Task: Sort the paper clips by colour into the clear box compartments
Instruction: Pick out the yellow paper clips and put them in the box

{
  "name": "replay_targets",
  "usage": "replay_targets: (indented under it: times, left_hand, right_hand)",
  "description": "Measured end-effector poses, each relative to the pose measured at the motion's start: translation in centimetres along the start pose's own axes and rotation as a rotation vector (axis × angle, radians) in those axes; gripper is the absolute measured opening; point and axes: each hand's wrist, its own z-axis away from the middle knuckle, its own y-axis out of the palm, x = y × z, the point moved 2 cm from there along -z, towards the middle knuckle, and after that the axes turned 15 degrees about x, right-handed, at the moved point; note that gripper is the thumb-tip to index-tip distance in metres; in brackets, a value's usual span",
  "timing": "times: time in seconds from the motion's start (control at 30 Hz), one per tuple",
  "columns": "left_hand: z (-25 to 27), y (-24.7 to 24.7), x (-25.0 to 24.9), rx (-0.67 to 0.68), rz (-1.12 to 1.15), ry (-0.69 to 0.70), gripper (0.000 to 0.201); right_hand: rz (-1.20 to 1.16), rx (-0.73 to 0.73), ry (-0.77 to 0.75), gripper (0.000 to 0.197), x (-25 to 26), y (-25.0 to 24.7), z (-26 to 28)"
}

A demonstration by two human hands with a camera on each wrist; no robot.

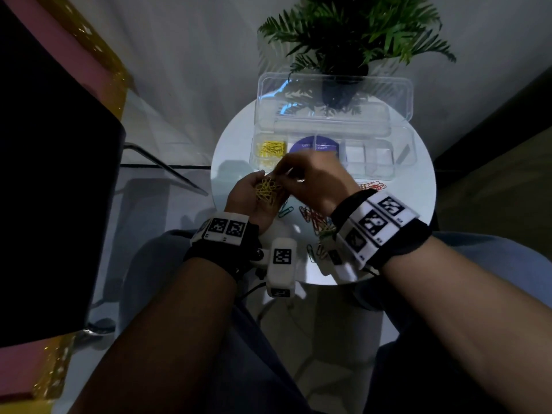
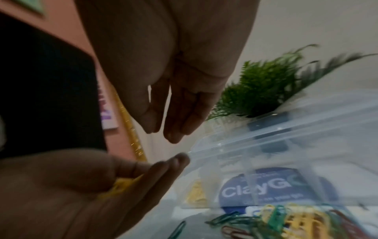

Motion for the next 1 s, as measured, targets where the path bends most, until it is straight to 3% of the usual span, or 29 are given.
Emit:
replay_targets:
  times: [0.13,0.3,0.4,0.57,0.7,0.77,1.0]
  left_hand:
    - [-0.2,-0.3,0.0,0.018,0.003,-0.045,0.037]
    - [-0.2,-0.3,0.0,-0.001,-0.025,-0.069,0.036]
    - [-0.2,-0.2,0.1,-0.010,-0.040,-0.070,0.036]
    - [-0.3,-0.2,0.3,-0.024,-0.067,-0.080,0.035]
    - [-0.4,-0.2,0.1,-0.023,-0.067,-0.076,0.036]
    - [-0.4,-0.3,0.1,-0.024,-0.068,-0.075,0.037]
    - [-0.4,-0.6,-0.2,-0.029,-0.094,-0.078,0.037]
  right_hand:
    - [-0.025,-0.122,0.203,0.013,-3.5,-2.2,1.5]
    - [0.122,0.162,0.416,0.023,-7.3,-0.7,2.4]
    - [0.143,0.226,0.488,0.035,-7.9,0.1,2.6]
    - [0.156,0.276,0.404,0.035,-7.3,1.8,2.4]
    - [0.046,0.070,0.373,0.023,-7.3,1.2,2.3]
    - [0.059,0.036,0.373,0.021,-7.5,0.8,2.1]
    - [0.191,0.236,0.259,0.024,-6.5,2.0,0.9]
